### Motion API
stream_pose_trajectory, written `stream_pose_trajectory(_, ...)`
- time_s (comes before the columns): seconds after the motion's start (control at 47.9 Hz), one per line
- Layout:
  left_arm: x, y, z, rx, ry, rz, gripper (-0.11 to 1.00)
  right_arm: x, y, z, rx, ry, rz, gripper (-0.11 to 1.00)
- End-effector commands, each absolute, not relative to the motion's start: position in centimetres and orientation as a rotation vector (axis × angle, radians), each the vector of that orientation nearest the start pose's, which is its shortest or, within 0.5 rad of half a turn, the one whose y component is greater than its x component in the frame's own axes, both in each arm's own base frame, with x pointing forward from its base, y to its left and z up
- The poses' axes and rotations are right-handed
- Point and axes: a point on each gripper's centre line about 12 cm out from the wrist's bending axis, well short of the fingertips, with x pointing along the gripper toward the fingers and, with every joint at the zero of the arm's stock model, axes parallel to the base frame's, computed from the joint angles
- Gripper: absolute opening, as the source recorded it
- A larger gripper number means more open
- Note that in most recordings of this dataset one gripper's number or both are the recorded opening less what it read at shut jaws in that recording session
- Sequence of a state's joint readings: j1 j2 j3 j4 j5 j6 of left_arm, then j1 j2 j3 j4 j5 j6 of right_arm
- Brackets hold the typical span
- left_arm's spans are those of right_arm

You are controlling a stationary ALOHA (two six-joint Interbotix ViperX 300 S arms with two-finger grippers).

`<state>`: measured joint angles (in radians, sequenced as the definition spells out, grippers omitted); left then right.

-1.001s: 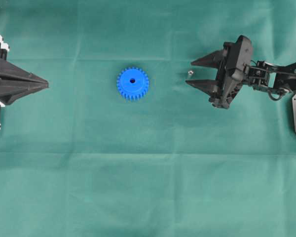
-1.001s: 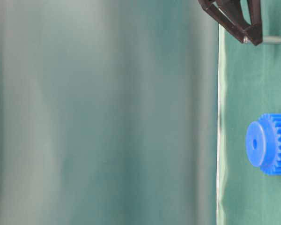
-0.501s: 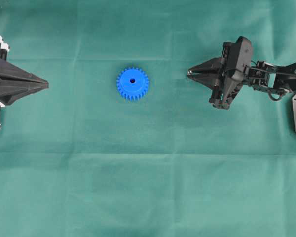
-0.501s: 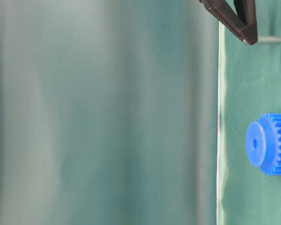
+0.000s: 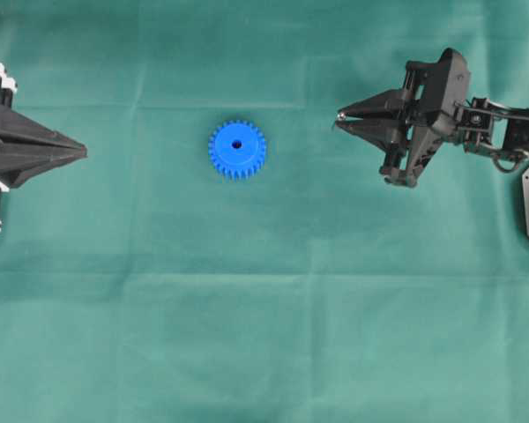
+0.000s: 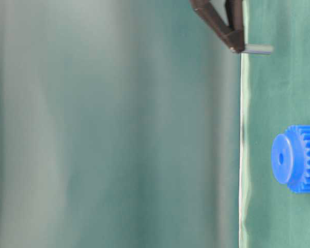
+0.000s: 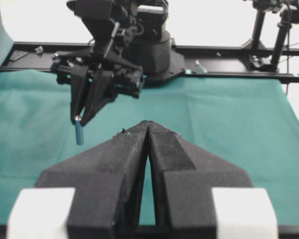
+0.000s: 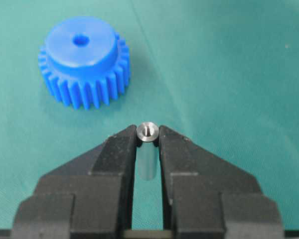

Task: Insert the shaft placed at a random location into the center hole of the medium gear at another random location.
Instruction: 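Lower the right gripper and close it around the silver shaft, then lift the shaft and carry it left over the blue gear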

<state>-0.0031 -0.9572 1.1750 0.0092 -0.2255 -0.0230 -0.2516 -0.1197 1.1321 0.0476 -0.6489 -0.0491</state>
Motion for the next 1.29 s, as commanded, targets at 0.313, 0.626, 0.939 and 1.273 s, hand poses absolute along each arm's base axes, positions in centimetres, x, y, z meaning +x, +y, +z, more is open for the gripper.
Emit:
stream_pose_trajectory(0.313,20.3,-0.1,29.1,-0.013,-0.023,-0.006,0.00,28.8,-7.7,15.2,0.013,0.360,-0.267,0.14)
stream_pose_trajectory(0.626,20.3,-0.1,29.1,-0.013,-0.023,-0.006,0.00,29.7,-7.5,15.5,0.019,0.346,-0.259,0.14)
stream_pose_trajectory(0.939,20.3,-0.1,29.0,-0.013,-0.015,-0.006,0.00,34.4,-6.9,15.9,0.014,0.338,-0.211,0.14)
stream_pose_trajectory(1.273,20.3,-0.1,29.0,-0.013,-0.015,-0.006,0.00,39.6,-6.6,16.5,0.013,0.342,-0.179,0.14)
